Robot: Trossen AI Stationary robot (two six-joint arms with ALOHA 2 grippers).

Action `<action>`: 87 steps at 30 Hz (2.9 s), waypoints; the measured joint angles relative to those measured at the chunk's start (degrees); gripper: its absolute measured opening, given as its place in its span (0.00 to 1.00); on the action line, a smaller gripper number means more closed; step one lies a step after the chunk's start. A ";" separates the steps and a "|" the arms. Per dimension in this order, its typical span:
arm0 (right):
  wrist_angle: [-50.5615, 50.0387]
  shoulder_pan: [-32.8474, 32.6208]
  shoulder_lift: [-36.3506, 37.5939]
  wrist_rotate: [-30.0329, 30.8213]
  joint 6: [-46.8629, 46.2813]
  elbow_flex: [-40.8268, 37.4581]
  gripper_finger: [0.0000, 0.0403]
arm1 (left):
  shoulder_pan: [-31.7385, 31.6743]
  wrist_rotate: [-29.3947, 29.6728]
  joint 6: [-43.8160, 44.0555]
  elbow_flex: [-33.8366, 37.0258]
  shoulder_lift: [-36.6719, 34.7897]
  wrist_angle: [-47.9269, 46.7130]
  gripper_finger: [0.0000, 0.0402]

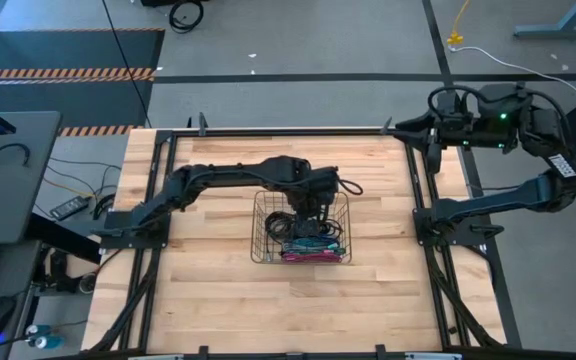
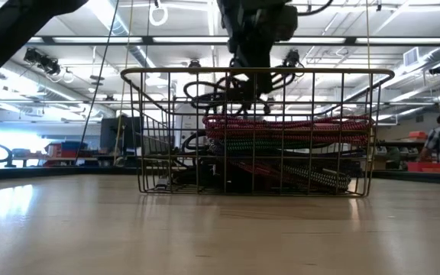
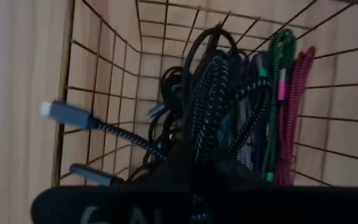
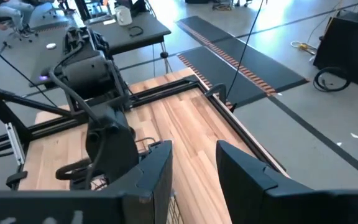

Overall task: Pick and place USB-C Cables
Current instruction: Put the black charger cable into the wire basket

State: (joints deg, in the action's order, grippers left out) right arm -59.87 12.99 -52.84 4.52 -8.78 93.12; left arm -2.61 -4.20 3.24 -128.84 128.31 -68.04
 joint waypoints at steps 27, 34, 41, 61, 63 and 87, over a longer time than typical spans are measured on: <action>-1.69 0.00 -0.41 -0.16 -0.68 0.00 0.32 | 2.58 6.78 -13.20 0.00 2.76 -3.87 0.03; -1.91 0.00 -0.50 0.12 -0.95 0.00 0.32 | 5.93 6.56 -14.61 0.00 2.53 -4.89 0.03; -2.09 0.00 -1.18 0.44 -2.14 0.00 0.32 | 7.10 3.53 -18.72 0.00 2.53 -4.04 0.03; -4.31 0.00 -3.78 0.39 -3.50 0.00 0.32 | 0.78 0.20 -24.65 0.12 3.06 0.19 0.03; -4.30 0.00 -3.78 0.39 -3.50 0.00 0.32 | 0.78 -0.14 -24.67 2.06 2.98 2.31 0.03; -4.06 0.00 -3.80 0.45 -3.67 0.00 0.32 | -1.40 -4.00 -25.31 9.38 3.03 9.65 0.03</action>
State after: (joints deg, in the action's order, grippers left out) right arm -63.92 12.99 -56.64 4.97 -12.45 93.12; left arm -4.01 -8.20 -22.07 -119.46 131.35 -58.40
